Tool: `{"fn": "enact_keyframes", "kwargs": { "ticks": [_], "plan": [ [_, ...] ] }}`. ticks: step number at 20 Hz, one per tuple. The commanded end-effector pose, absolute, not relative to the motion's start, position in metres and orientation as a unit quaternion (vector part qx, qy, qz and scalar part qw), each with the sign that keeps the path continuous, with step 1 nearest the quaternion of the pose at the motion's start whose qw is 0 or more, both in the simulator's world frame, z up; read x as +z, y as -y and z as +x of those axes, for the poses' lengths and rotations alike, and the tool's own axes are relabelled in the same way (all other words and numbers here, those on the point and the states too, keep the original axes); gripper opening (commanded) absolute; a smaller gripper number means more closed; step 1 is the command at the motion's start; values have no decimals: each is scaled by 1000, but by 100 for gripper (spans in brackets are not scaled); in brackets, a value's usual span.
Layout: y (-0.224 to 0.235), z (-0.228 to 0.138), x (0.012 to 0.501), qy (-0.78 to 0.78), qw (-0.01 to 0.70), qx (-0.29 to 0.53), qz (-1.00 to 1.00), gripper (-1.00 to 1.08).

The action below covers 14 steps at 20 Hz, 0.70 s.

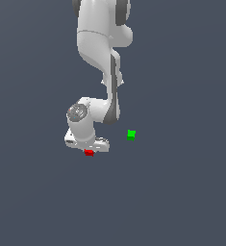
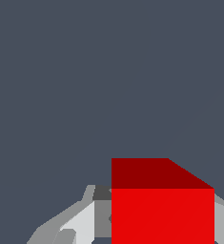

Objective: Stack the red cube on top of the green cube.

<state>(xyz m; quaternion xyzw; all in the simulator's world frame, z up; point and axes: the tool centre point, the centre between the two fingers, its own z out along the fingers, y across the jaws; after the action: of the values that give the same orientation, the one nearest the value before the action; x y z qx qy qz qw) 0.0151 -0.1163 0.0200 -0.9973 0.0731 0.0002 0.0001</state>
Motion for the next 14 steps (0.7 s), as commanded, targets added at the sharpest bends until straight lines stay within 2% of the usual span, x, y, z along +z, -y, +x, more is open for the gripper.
{"fn": "enact_keyframes", "kwargs": {
  "ticks": [1,8,14],
  "plan": [
    [117,15,20,-73,0,0,-997,-100],
    [116,15,25,-73,0,0,-997,-100],
    [116,14,51,-73,0,0,-997,-100]
  ]
}}
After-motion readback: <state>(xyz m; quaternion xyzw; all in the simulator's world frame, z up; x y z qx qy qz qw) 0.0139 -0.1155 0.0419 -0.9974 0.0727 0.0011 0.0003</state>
